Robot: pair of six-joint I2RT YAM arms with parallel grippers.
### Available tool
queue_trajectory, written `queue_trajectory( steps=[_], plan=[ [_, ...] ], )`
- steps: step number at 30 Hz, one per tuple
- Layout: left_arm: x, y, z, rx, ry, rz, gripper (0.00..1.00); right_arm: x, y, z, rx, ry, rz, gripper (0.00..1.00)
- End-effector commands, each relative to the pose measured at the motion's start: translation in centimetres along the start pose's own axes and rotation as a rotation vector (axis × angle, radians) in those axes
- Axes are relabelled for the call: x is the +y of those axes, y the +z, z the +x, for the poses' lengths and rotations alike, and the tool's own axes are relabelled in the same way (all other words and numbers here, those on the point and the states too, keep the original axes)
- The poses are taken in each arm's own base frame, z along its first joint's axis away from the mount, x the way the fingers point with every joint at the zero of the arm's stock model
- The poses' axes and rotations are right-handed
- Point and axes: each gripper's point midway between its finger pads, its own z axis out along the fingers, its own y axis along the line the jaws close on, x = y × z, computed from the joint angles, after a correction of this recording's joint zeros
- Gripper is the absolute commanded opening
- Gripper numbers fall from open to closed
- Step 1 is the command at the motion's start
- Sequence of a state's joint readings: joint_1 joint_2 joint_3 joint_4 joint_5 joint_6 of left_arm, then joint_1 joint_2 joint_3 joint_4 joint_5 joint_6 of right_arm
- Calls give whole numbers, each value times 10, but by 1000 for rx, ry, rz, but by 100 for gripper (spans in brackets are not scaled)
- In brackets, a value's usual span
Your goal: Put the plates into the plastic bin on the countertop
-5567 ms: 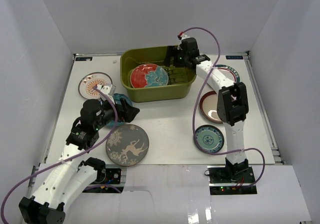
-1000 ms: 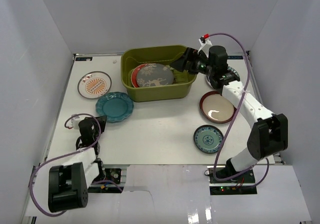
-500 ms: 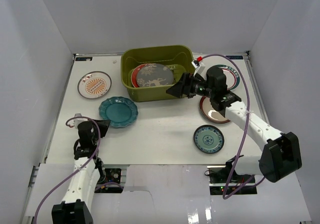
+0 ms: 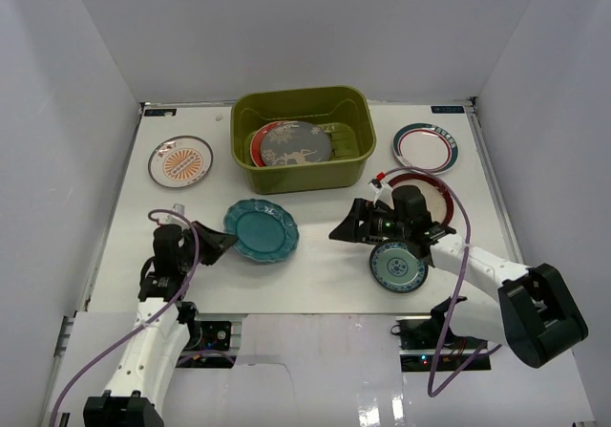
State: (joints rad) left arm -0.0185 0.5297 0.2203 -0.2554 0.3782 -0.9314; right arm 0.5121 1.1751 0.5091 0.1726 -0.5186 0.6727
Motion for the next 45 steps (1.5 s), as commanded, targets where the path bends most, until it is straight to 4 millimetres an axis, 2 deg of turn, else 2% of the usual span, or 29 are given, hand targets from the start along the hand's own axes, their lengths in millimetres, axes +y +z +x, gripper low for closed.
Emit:
queue_trajectory(
  steps=[1, 2, 4, 6, 10, 13, 17, 18, 22, 25, 26, 28, 29, 30, 32, 34, 35, 36, 37, 38, 40, 41, 43, 44, 45],
  plan=[
    [-82, -18, -1, 57, 57, 332, 0, 7, 7, -9, -51, -19, -48, 90],
    [-88, -22, 5, 95, 62, 364, 0, 4, 9, -7, -44, -18, -48, 90],
    [-103, -26, 5, 103, 83, 425, 0, -1, 15, 0, -15, -5, -58, 90],
    [-112, -31, 11, 144, 78, 472, 0, 1, 19, 7, 23, 8, -97, 90],
    [-133, -41, 17, 196, 51, 605, 0, 9, 26, 6, 35, 8, -148, 90],
    [-138, -43, 20, 224, 61, 628, 0, 16, 26, -1, 11, -11, -175, 90],
    [-145, -44, 20, 248, 89, 641, 0, 25, 26, -6, 8, -20, -212, 100],
    [-146, -43, 19, 244, 95, 640, 0, 32, 25, -8, 4, -23, -242, 96],
    [-146, -40, 22, 267, 114, 639, 0, 42, 23, -14, -11, -36, -284, 93],
    [-148, -41, 26, 296, 134, 651, 0, 46, 22, -19, -28, -31, -290, 69],
    [-149, -42, 27, 301, 145, 656, 0, 48, 21, -21, -38, -35, -294, 50],
    [-150, -42, 27, 304, 174, 650, 0, 50, 19, -23, -52, -31, -292, 30],
    [-149, -41, 28, 307, 180, 643, 0, 55, 15, -27, -67, -41, -300, 12],
    [-146, -40, 30, 316, 181, 628, 0, 58, 13, -29, -75, -44, -301, 8],
    [-145, -40, 34, 333, 201, 630, 0, 69, 4, -35, -104, -73, -315, 8],
    [-142, -43, 40, 360, 219, 639, 11, 81, -5, -46, -139, -99, -329, 8],
    [-141, -44, 42, 367, 230, 643, 30, 91, -14, -50, -156, -122, -336, 8],
    [-137, -44, 45, 370, 249, 639, 40, 98, -19, -57, -175, -140, -332, 8],
    [-138, -47, 47, 374, 267, 648, 50, 116, -29, -73, -212, -180, -347, 8],
    [-137, -47, 48, 373, 289, 651, 64, 123, -38, -80, -236, -209, -325, 8],
    [-134, -46, 50, 375, 294, 634, 74, 141, -52, -101, -289, -256, -322, 8],
    [-133, -44, 50, 373, 300, 629, 81, 160, -67, -124, -347, -300, -322, 8],
    [-132, -41, 50, 366, 301, 619, 84, 171, -75, -150, -402, -336, -310, 8],
    [-131, -39, 50, 371, 297, 611, 86, 183, -87, -175, -464, -363, -301, 8],
    [-131, -38, 51, 375, 295, 609, 88, 186, -90, -186, -484, -384, -298, 8]
  ],
)
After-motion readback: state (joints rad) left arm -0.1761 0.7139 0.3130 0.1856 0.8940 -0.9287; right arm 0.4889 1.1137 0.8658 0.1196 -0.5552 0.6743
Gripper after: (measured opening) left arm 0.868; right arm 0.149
